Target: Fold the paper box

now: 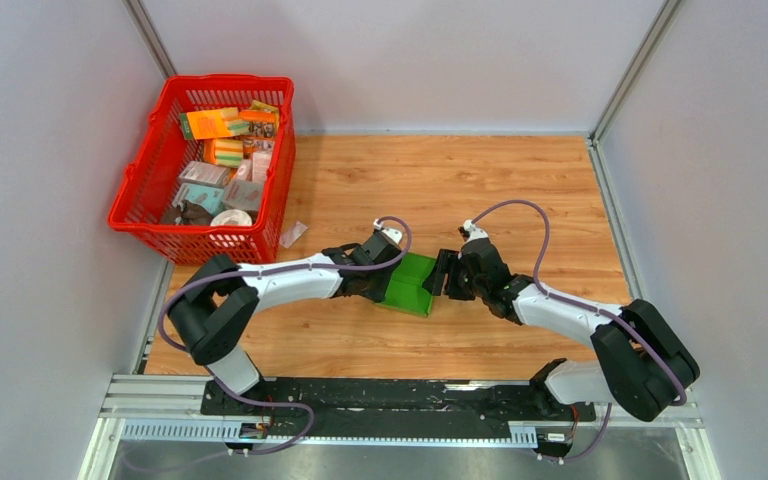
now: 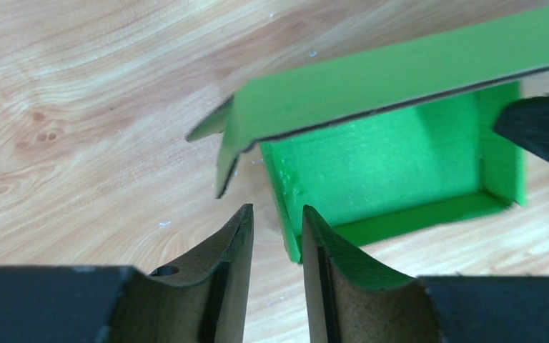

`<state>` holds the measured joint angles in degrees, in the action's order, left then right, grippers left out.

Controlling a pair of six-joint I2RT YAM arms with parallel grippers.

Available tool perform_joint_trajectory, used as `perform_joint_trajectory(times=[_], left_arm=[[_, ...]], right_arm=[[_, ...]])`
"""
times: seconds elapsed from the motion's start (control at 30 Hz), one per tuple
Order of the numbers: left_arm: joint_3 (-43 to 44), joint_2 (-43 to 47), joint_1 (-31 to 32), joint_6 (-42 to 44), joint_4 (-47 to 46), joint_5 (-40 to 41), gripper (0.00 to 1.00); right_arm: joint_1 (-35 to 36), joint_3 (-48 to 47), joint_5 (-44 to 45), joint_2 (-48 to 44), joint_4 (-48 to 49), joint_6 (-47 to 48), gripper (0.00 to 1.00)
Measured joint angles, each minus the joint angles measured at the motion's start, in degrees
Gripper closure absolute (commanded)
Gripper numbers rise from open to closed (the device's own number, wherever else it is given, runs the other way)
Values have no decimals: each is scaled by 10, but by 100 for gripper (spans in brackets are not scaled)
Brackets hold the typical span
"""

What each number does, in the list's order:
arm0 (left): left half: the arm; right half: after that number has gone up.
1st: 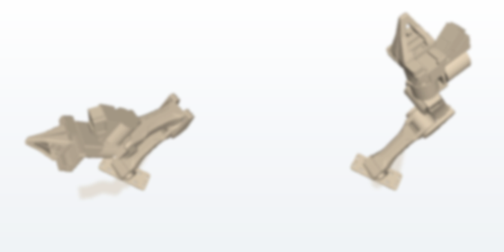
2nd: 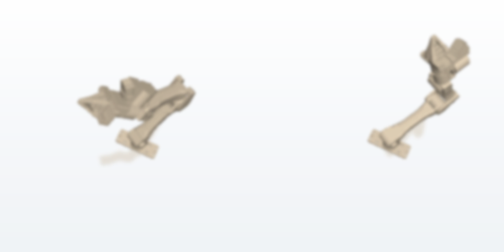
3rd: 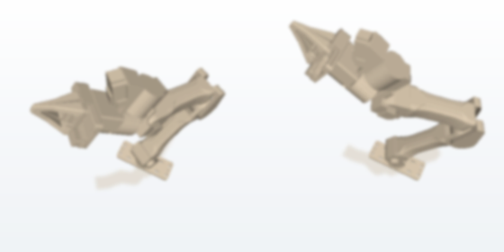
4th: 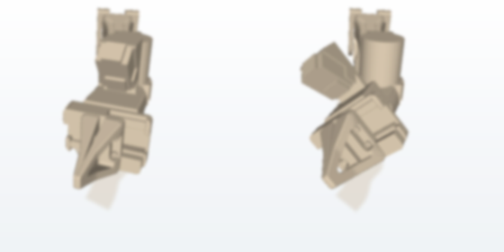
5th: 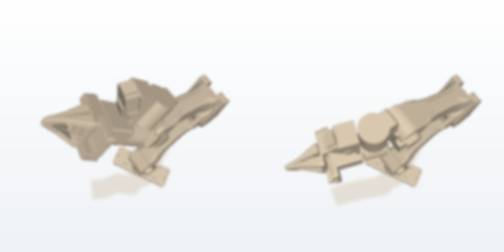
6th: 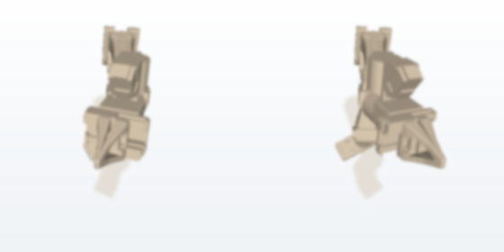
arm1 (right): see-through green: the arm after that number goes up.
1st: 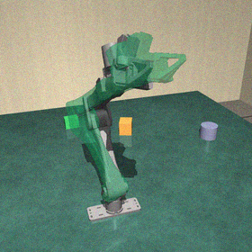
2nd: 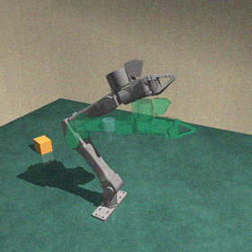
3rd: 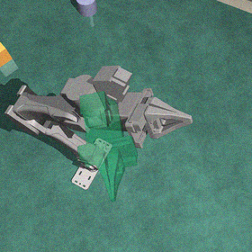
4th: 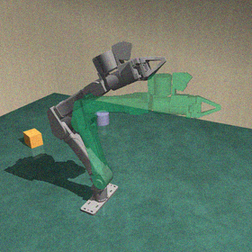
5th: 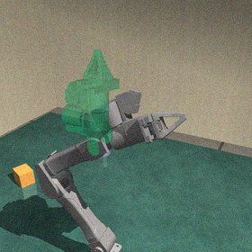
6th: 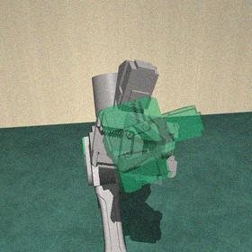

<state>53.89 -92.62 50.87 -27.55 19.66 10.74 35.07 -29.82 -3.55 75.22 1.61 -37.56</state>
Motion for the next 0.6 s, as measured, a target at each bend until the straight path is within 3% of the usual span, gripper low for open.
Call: perform_joint_trajectory(times=[0.37, 0.57, 0.6], left_arm=[[-46, 126, -13, -4, -9, -33, 55], [-100, 225, -14, -1, 4, -30, 62], [-110, 247, -14, -1, 10, -27, 67]], right_arm=[[0, 5, -10, 0, 12, 0, 32], [9, 7, -10, -36, -9, 10, 28], [12, 7, -10, -51, -19, 12, 27]])
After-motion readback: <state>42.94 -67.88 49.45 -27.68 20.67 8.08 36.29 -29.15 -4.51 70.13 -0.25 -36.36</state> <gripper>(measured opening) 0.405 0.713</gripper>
